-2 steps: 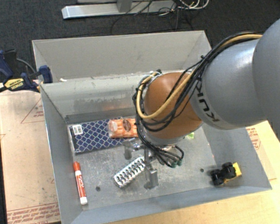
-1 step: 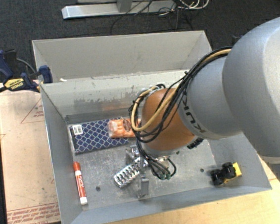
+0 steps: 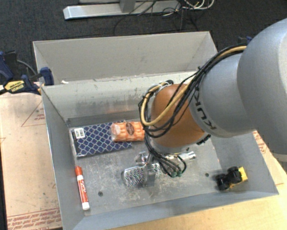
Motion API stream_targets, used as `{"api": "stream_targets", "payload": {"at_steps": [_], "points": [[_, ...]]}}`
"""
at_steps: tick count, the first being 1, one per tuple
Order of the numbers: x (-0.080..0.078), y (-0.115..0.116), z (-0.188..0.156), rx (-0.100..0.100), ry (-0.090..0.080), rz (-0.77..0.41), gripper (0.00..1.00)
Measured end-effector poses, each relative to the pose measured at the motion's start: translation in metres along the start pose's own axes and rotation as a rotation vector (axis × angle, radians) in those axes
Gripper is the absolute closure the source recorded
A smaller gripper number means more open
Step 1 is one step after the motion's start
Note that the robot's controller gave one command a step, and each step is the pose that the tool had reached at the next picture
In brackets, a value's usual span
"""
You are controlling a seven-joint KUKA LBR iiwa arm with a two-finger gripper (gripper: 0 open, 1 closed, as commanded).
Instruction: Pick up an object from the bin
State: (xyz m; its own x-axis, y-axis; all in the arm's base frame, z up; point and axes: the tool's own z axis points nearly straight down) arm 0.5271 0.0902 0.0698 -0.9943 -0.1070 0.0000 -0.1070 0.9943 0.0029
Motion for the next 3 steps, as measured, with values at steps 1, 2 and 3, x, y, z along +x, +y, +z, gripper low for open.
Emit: {"api": "stream_targets", "payload": {"at_steps": [1, 2, 3], "points": [[0.000, 0.000, 0.000, 0.000, 0.000, 0.000, 1.00], [0.002, 0.000, -0.007, 0.000, 0.008, 0.000, 1.00], [0.002, 0.000, -0.024, 0.000, 0.006, 0.001, 1.00]]}}
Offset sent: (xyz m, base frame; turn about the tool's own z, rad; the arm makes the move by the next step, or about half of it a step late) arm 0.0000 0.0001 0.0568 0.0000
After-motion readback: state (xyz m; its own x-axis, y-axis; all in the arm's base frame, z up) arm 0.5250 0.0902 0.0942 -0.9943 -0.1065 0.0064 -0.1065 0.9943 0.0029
